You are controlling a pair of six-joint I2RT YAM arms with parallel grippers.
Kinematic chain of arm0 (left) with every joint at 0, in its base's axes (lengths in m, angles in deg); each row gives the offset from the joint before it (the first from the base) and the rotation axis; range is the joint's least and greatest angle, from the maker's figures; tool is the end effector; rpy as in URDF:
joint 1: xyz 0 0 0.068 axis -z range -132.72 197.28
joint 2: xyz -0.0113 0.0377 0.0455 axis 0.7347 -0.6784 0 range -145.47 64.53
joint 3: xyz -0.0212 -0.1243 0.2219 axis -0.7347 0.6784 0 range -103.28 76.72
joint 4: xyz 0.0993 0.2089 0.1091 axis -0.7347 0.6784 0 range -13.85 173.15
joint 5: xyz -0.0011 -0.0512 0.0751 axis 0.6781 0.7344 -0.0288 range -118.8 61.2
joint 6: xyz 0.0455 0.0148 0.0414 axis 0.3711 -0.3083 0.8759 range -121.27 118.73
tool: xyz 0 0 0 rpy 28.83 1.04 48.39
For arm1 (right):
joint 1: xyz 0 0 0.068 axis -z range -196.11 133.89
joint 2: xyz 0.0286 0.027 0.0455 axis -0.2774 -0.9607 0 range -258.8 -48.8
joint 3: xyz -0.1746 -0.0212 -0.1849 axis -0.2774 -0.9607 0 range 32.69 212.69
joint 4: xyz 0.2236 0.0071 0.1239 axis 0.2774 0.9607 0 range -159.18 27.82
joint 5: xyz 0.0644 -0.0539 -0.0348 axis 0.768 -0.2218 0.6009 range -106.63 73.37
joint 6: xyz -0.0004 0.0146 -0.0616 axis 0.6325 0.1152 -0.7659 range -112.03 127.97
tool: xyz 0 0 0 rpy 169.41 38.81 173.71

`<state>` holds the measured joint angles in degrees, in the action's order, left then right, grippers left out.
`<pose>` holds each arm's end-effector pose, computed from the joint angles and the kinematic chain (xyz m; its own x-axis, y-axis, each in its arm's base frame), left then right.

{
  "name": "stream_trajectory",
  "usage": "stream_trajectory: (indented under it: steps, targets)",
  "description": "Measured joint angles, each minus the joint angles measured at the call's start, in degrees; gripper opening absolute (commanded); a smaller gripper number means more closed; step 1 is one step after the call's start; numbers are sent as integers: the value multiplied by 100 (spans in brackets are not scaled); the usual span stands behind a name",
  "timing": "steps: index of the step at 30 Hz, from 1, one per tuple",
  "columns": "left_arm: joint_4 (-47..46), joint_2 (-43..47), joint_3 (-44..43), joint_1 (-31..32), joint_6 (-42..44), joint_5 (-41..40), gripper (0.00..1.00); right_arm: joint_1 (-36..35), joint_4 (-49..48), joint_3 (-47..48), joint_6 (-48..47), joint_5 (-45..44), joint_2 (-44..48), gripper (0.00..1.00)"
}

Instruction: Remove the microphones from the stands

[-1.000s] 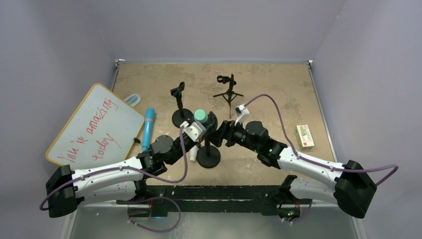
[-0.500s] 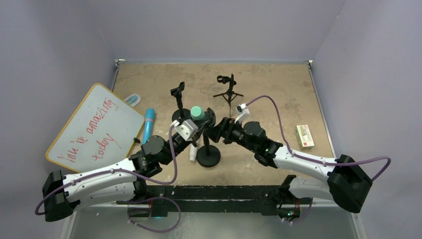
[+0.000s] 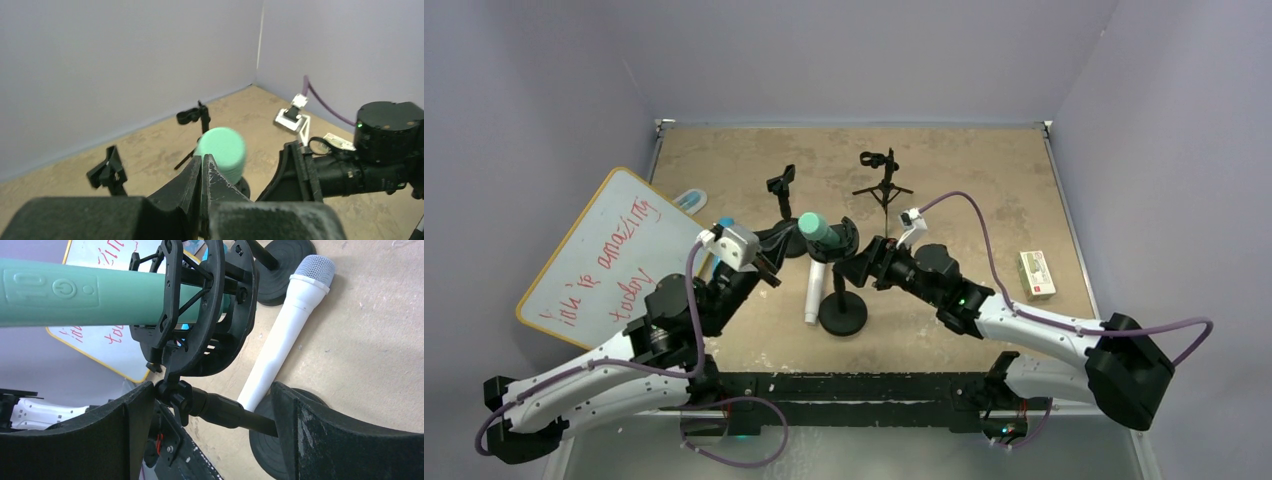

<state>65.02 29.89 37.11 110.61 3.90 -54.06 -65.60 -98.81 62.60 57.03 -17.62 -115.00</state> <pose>0.0921 -0.1371 0.3664 0.1803 -0.1774 -0.9675 0.6104 0.7914 -0.0314 0.1764 0.2052 0.2310 -0.6152 0.4427 -0.6523 -0.4339 0.5007 0.7490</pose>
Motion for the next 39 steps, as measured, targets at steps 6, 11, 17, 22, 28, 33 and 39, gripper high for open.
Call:
stream_trajectory:
  steps: [6,11,17,22,28,33,39]
  targets:
    - [1469,238,-79,-28,-636,-719,0,0,136,-4,-24,0,105,84]
    - [2450,28,-90,-31,-1163,-953,0,0,273,-4,-50,2,212,84]
    - [3018,-376,-138,-162,-1493,-804,0,0,461,-4,-96,2,354,84]
    - [3169,-566,-315,-350,-1609,-439,4,0,494,-35,-114,7,404,84]
    - [2632,-417,-352,-358,-1209,398,67,0,481,-42,-114,28,407,84]
    - [1921,-367,-313,-358,-721,1019,73,0,457,-42,-116,28,393,84]
    - [802,-938,-258,-358,-98,1445,63,0,422,-42,-127,50,361,84]
